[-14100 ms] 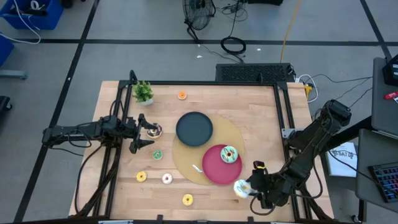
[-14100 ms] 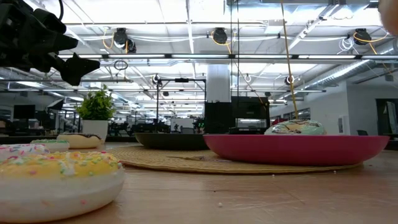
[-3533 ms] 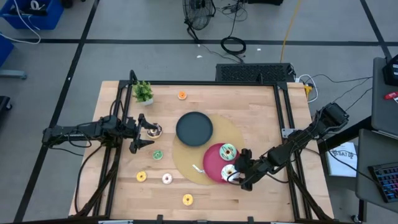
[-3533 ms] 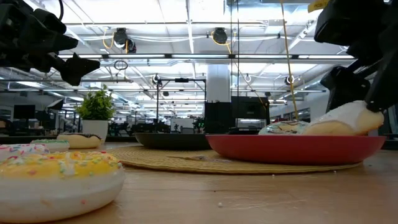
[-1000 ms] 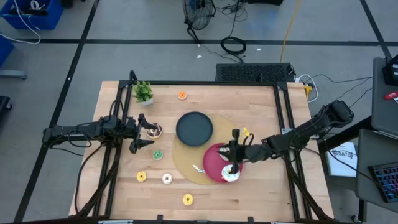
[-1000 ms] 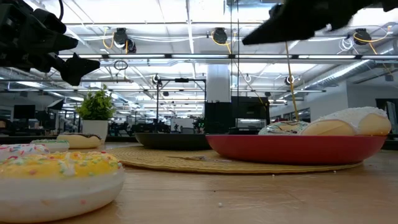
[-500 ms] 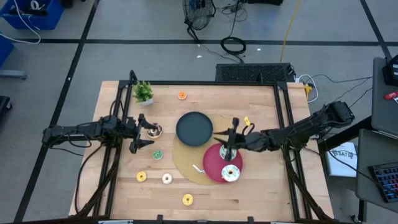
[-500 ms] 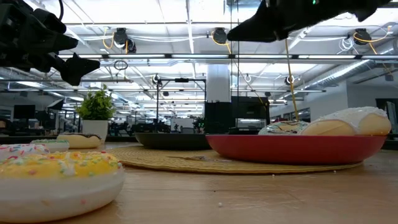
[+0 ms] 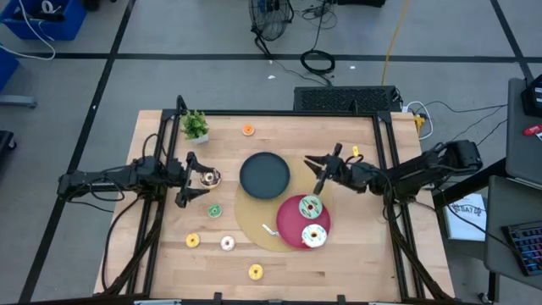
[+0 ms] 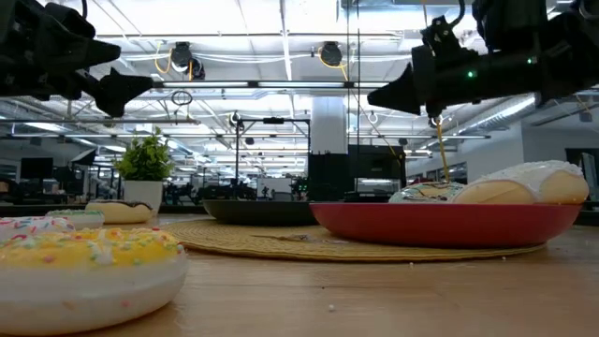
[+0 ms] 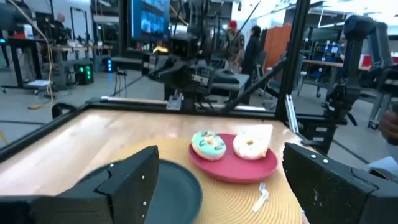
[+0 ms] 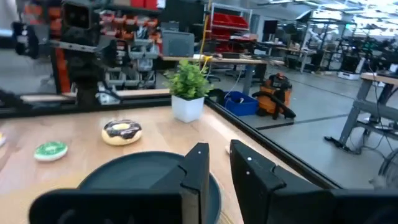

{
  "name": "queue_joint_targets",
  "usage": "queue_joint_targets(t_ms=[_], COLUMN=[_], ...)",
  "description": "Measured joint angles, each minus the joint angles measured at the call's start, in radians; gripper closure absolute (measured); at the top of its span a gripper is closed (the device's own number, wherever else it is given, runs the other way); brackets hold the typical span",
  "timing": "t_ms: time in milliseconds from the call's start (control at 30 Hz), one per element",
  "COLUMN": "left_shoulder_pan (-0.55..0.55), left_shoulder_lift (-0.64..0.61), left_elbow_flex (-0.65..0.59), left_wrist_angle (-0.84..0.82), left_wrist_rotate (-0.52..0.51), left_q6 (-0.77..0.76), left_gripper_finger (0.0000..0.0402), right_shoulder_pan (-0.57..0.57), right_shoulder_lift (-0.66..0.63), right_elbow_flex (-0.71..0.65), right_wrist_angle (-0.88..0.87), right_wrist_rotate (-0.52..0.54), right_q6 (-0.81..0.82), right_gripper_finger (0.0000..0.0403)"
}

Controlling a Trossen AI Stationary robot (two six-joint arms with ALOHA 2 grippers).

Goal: Pick & Place donuts
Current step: Put the large black doughnut on the pink plate

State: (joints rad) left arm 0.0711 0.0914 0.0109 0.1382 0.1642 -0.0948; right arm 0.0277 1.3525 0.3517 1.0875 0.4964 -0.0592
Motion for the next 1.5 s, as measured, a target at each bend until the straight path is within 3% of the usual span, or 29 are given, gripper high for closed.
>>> queue_joint_targets(t_ms=[400,633,767,933,1133,1333,1500], left_shoulder_pan=[0.0,0.0,0.0,0.013,0.022,0.022,-0.004], left_shoulder_lift=[0.0,0.01,0.061,0.201,0.457,0.716,0.852], left_elbow_flex=[0.0,0.0,0.047,0.182,0.306,0.354,0.361], left_wrist_angle=[0.061,0.023,-0.129,-0.394,-0.621,-0.644,-0.59], left_wrist_rotate=[-0.024,-0.171,-0.285,-0.395,-0.399,-0.419,-0.342], left_q6=[-0.056,-0.094,-0.133,-0.304,-0.4,-0.323,-0.212], left_gripper_finger=[0.0066,0.0066,0.0066,0.0066,0.0066,0.0066,0.0066], right_shoulder_pan=[-0.015,-0.015,-0.015,-0.015,-0.015,-0.015,-0.015], right_shoulder_lift=[0.0,0.0,0.0,0.0,0.0,0.0,0.0], right_elbow_flex=[-0.023,-0.023,-0.023,-0.023,-0.023,-0.023,-0.023], right_wrist_angle=[0.018,0.0,-0.026,-0.025,-0.019,0.001,0.001], right_wrist_rotate=[-0.001,-0.001,-0.001,-0.001,-0.001,-0.001,-0.001], right_q6=[0.022,0.022,0.022,0.022,0.022,0.022,0.022], right_gripper_finger=[0.035,0.0349,0.0348,0.0348,0.0348,0.0348,0.0348])
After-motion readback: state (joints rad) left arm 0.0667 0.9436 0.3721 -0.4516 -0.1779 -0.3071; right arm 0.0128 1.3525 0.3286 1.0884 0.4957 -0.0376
